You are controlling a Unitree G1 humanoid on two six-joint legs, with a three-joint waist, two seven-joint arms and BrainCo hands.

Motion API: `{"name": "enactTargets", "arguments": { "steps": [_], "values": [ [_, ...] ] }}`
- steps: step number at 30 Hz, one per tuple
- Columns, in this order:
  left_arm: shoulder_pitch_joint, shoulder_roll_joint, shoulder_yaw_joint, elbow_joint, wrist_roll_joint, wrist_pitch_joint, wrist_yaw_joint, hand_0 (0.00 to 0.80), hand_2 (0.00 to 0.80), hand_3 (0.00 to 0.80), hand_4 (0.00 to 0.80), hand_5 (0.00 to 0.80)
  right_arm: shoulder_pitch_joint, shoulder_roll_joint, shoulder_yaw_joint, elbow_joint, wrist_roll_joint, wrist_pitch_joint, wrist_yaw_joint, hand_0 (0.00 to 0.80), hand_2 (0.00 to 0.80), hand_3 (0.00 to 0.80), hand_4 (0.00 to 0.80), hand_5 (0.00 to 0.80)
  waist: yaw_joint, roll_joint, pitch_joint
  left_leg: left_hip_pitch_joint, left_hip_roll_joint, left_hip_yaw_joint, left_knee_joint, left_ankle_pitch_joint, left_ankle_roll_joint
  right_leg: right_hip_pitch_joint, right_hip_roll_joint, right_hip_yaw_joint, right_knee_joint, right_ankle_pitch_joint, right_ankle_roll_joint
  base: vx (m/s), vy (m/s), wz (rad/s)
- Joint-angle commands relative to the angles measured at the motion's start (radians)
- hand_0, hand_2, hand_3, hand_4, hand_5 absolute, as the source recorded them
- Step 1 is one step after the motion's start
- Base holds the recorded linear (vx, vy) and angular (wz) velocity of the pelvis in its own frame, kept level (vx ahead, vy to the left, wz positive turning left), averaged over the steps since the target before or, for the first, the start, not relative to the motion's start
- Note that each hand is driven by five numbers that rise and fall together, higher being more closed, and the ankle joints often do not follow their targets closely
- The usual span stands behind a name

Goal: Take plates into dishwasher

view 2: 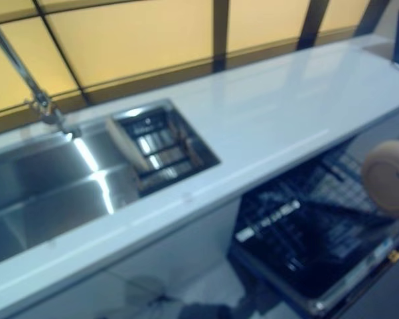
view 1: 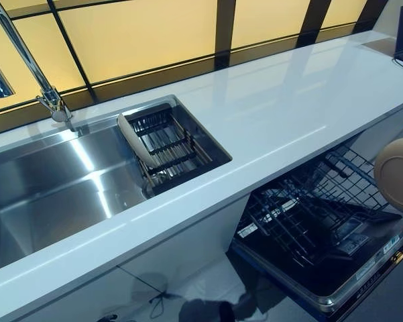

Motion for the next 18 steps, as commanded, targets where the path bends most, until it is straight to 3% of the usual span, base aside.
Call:
{"name": "enactTargets", "arguments": {
  "steps": [1,8,18],
  "values": [
    [-0.021,0.049,0.019,0.067,0.041,-0.012,0.001,0.000,0.000,0.000,0.000,0.000,-0.042,0.029,-0.046,-0.027,-0.033,-0.054,-0.012,0.800,0.800,0.800,0.800,0.800,-0.002,-0.031,0.004,0.053,-0.001,-0.020,0.003,-0.114,0.045,0.078,-0.012,-0.031,0.015,-0.111,0.077,0.000,0.000,0.00],
    [-0.025,0.043,0.015,0.062,0.038,-0.015,-0.003,0.000,0.000,0.000,0.000,0.000,-0.062,0.070,0.002,-0.034,-0.074,-0.066,0.010,0.800,0.800,0.800,0.800,0.800,0.000,-0.017,0.016,0.054,-0.003,-0.017,0.003,-0.115,0.044,0.074,-0.016,-0.036,0.014,-0.110,0.078,0.000,0.000,0.00],
    [-0.032,0.039,0.000,0.048,0.022,-0.019,-0.011,0.000,0.000,0.000,0.000,0.000,-0.151,0.119,0.089,-0.029,-0.072,-0.068,-0.056,0.800,0.800,0.800,0.800,0.800,0.013,0.014,0.045,0.044,-0.007,-0.020,0.003,-0.110,0.041,0.060,-0.025,-0.045,0.013,-0.108,0.077,0.000,0.000,0.00]
  ]
}}
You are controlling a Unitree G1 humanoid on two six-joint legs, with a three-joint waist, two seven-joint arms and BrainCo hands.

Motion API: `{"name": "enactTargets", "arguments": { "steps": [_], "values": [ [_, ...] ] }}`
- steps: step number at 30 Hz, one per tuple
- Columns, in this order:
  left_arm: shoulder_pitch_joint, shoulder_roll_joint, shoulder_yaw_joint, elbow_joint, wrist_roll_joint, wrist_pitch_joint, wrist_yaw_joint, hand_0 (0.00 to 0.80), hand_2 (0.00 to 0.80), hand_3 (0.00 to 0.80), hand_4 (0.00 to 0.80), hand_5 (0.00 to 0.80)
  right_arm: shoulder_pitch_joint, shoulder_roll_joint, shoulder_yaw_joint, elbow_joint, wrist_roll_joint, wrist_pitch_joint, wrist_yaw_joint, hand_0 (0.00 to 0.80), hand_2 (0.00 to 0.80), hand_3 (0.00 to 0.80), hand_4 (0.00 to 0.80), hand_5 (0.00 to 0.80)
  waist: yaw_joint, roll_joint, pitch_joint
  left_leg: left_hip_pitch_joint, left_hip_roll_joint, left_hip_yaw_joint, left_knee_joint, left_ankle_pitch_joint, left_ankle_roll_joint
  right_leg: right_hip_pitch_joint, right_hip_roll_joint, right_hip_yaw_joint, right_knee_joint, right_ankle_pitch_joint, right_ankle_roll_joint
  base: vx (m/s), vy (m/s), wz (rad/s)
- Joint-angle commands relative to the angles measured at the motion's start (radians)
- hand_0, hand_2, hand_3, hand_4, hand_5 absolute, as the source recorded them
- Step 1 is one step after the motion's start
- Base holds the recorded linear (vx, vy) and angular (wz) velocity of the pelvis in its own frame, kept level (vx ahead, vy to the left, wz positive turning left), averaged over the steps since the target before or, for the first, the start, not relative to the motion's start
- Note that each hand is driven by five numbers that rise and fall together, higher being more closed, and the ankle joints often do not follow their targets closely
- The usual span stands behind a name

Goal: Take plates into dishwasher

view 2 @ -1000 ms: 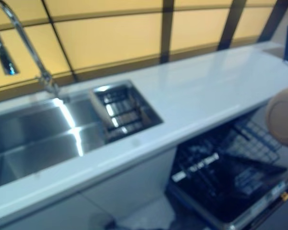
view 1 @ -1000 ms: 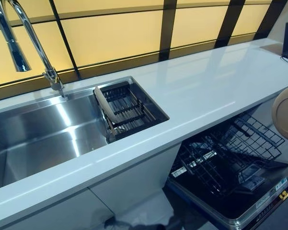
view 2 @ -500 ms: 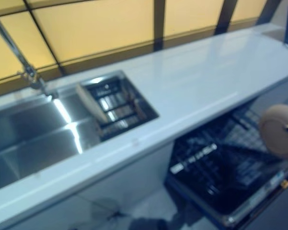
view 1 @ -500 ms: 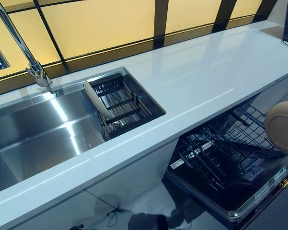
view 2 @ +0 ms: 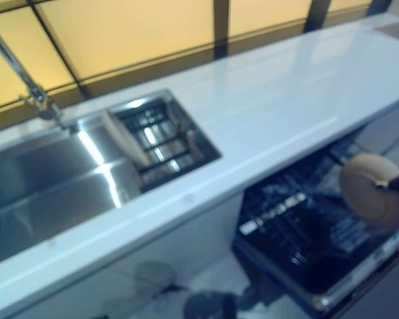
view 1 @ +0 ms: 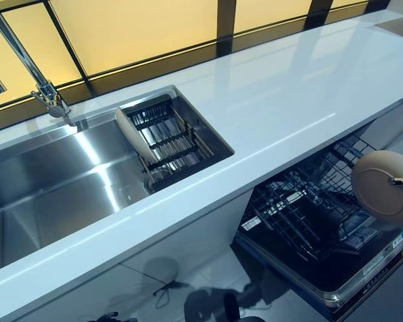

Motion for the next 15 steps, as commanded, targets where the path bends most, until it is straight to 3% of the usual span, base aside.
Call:
{"name": "enactTargets", "arguments": {
  "steps": [1,7,15],
  "values": [
    [-0.021,0.038,-0.001,0.053,0.022,-0.018,-0.007,0.000,0.000,0.000,0.000,0.000,-0.140,0.021,0.036,-0.009,-0.022,-0.023,-0.058,0.800,0.800,0.800,0.800,0.800,0.010,-0.022,-0.003,0.044,-0.008,-0.019,0.000,-0.109,0.040,0.060,-0.021,-0.045,0.013,-0.108,0.077,0.000,0.000,0.00],
    [-0.031,0.021,-0.018,0.047,0.014,-0.020,-0.008,0.000,0.000,0.000,0.000,0.000,-0.177,0.077,0.071,-0.021,-0.063,0.004,-0.148,0.800,0.800,0.800,0.800,0.800,0.011,0.005,0.014,0.034,-0.012,-0.026,0.000,-0.103,0.035,0.053,-0.027,-0.050,0.012,-0.108,0.078,-0.005,0.001,0.00],
    [-0.054,-0.003,-0.035,0.042,0.001,-0.016,-0.010,0.000,0.000,0.000,0.000,0.000,-0.219,0.152,0.140,-0.014,-0.107,0.016,-0.180,0.800,0.800,0.800,0.800,0.800,0.019,0.028,0.024,0.036,-0.018,-0.028,0.000,-0.101,0.035,0.059,-0.036,-0.058,0.007,-0.108,0.075,-0.001,0.001,0.00]
  ]
}}
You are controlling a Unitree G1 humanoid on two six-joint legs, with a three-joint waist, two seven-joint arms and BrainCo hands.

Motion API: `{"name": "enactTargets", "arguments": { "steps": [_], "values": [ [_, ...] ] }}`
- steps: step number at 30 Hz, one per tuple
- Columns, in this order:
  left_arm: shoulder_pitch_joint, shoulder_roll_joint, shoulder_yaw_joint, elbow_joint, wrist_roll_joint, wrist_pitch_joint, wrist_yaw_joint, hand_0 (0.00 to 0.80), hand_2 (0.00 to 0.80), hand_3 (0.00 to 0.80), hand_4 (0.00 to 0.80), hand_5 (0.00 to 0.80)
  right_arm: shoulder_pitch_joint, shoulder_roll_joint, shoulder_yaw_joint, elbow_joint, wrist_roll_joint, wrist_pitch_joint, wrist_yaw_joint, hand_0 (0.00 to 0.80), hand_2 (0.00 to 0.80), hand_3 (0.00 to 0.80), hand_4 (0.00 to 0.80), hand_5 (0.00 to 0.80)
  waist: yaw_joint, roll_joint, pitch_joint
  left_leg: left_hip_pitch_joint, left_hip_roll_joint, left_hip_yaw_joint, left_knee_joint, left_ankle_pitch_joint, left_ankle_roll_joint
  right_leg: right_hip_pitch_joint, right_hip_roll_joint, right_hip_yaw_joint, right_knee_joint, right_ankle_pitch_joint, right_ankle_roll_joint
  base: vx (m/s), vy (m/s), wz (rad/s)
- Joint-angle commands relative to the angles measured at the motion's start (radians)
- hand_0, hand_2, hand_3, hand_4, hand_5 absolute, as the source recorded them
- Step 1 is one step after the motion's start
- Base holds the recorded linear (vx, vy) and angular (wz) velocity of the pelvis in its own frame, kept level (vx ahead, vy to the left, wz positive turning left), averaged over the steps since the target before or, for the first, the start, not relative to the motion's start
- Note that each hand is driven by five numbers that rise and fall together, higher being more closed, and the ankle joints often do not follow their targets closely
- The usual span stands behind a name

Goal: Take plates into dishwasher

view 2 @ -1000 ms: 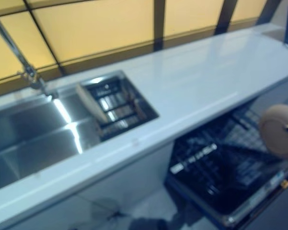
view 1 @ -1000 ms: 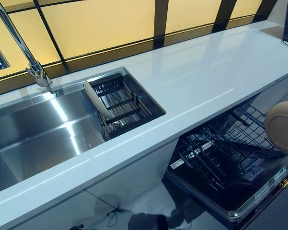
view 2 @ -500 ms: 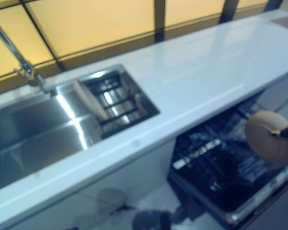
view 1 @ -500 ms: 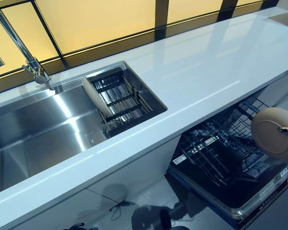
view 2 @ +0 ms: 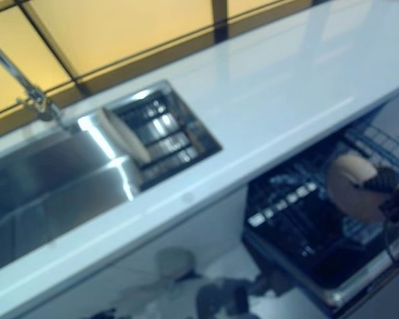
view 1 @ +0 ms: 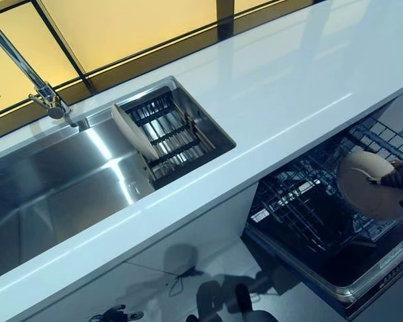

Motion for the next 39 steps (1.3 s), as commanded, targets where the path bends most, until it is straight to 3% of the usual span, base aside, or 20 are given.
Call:
{"name": "enactTargets", "arguments": {
  "steps": [1,8,23,39],
  "values": [
    [-0.027,0.034,-0.035,0.050,0.000,0.000,-0.001,0.000,0.000,0.000,0.000,0.000,-0.116,0.030,0.035,0.004,-0.022,-0.009,-0.060,0.800,0.800,0.800,0.800,0.800,0.018,-0.050,-0.024,0.041,-0.017,-0.027,0.000,-0.101,0.036,0.064,-0.033,-0.054,0.007,-0.108,0.075,-0.008,0.005,0.03],
    [-0.038,0.026,-0.042,0.058,0.001,0.007,0.002,0.000,0.000,0.000,0.000,0.000,-0.141,0.081,0.063,0.033,-0.009,0.013,-0.105,0.800,0.800,0.800,0.800,0.800,0.032,-0.036,-0.023,0.028,-0.018,-0.022,0.000,-0.092,0.035,0.055,-0.037,-0.063,0.004,-0.101,0.069,-0.015,-0.006,0.01],
    [-0.043,0.010,-0.055,0.042,-0.002,0.009,-0.002,0.000,0.000,0.000,0.000,0.000,-0.141,0.137,0.144,0.084,-0.190,0.012,-0.129,0.800,0.800,0.800,0.800,0.800,0.049,-0.011,-0.008,0.017,-0.025,-0.039,0.000,-0.084,0.034,0.057,-0.048,-0.079,0.004,-0.103,0.070,0.001,0.000,0.00],
    [-0.053,0.008,-0.059,0.035,-0.004,0.005,-0.011,0.000,0.000,0.000,0.000,0.000,-0.145,0.171,0.197,0.198,-0.222,0.019,-0.135,0.800,0.800,0.800,0.800,0.800,0.067,0.020,0.003,0.010,-0.031,-0.063,0.000,-0.076,0.034,0.060,-0.059,-0.088,0.004,-0.104,0.066,0.005,-0.001,0.03]
  ]
}}
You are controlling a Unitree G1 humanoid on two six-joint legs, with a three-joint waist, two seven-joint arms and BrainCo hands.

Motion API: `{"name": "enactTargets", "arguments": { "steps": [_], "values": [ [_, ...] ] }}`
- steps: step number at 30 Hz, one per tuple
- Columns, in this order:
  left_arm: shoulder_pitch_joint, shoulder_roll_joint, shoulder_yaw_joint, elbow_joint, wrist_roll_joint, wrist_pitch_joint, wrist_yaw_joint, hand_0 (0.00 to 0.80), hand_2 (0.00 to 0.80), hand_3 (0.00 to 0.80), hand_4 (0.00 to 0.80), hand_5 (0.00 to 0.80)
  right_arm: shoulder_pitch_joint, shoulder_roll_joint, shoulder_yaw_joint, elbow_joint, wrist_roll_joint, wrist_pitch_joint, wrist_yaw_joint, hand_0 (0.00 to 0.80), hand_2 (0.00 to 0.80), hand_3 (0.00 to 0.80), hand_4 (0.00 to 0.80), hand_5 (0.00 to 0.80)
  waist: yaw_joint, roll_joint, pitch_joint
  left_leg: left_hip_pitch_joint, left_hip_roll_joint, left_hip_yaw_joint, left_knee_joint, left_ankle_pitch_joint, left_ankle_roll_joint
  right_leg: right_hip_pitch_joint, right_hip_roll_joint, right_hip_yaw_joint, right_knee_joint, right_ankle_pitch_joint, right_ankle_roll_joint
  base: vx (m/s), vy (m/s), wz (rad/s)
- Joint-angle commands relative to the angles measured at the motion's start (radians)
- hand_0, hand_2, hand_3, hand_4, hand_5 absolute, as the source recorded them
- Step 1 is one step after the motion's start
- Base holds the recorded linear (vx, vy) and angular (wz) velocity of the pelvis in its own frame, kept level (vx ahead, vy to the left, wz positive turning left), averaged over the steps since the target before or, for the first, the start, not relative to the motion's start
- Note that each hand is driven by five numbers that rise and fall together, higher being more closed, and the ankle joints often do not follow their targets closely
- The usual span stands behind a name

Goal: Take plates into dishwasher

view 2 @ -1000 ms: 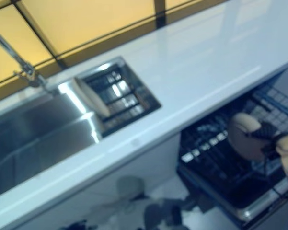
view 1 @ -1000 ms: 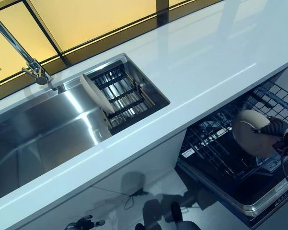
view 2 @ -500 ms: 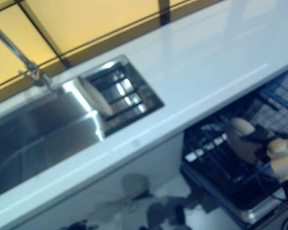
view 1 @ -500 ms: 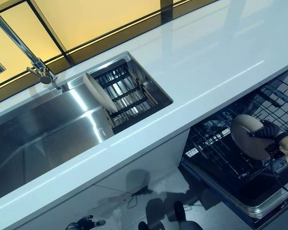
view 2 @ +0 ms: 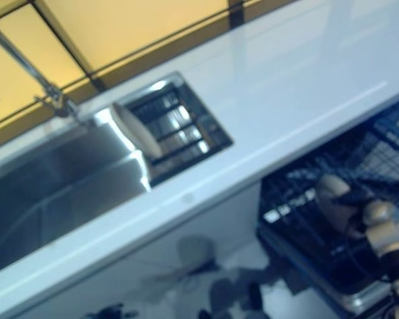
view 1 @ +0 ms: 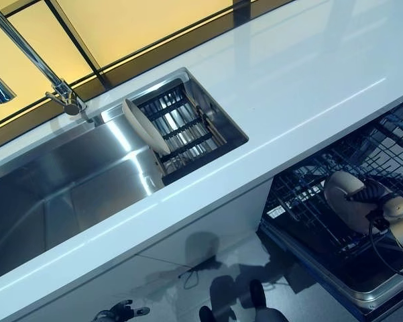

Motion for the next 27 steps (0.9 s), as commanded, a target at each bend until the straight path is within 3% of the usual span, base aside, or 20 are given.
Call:
{"name": "enactTargets", "arguments": {
  "steps": [1,15,16,17,18,27],
  "values": [
    [-0.042,0.019,-0.039,0.052,-0.003,0.004,-0.006,0.000,0.000,0.000,0.000,0.000,-0.088,0.017,0.062,0.081,-0.031,-0.004,-0.015,0.800,0.800,0.800,0.800,0.800,0.036,-0.049,-0.024,0.020,-0.030,-0.035,-0.002,-0.081,0.026,0.057,-0.049,-0.043,0.004,-0.103,0.068,0.000,0.000,0.00],
    [-0.039,0.017,-0.039,0.051,0.005,0.004,-0.010,0.000,0.000,0.000,0.000,0.000,-0.062,0.038,0.069,0.118,-0.047,-0.010,0.006,0.800,0.800,0.800,0.800,0.800,0.042,-0.054,-0.024,0.021,-0.027,-0.040,-0.002,-0.078,0.025,0.062,-0.049,-0.044,0.004,-0.104,0.066,0.000,-0.001,0.00],
    [-0.041,0.018,-0.039,0.053,0.006,0.003,-0.010,0.000,0.000,0.000,0.000,0.000,-0.067,0.037,0.072,0.125,-0.049,-0.006,0.011,0.549,0.549,0.549,0.549,0.549,0.043,-0.055,-0.024,0.021,-0.027,-0.041,-0.002,-0.077,0.025,0.062,-0.050,-0.044,0.004,-0.104,0.066,0.000,0.000,0.00],
    [-0.040,0.018,-0.038,0.053,0.007,0.003,-0.010,0.000,0.000,0.000,0.000,0.000,-0.067,0.036,0.071,0.124,-0.052,-0.006,0.010,0.389,0.389,0.389,0.389,0.389,0.043,-0.056,-0.024,0.021,-0.027,-0.041,-0.002,-0.077,0.025,0.062,-0.050,-0.044,0.004,-0.104,0.066,0.000,0.000,0.00],
    [-0.041,0.018,-0.037,0.054,0.010,0.003,-0.008,0.000,0.000,0.000,0.000,0.000,-0.065,0.035,0.069,0.124,-0.052,-0.005,0.007,0.000,0.000,0.000,0.000,0.000,0.043,-0.057,-0.024,0.021,-0.026,-0.042,-0.002,-0.077,0.024,0.063,-0.049,-0.043,0.004,-0.104,0.065,0.000,0.000,0.00],
    [-0.028,0.029,-0.024,0.049,0.021,0.004,-0.012,0.000,0.000,0.000,0.000,0.000,-0.031,0.016,0.031,0.073,-0.056,0.022,0.025,0.000,0.000,0.000,0.000,0.000,0.039,-0.083,-0.032,0.027,-0.021,-0.041,-0.002,-0.079,0.025,0.069,-0.042,-0.038,0.004,-0.104,0.067,0.000,0.000,0.00]
  ]
}}
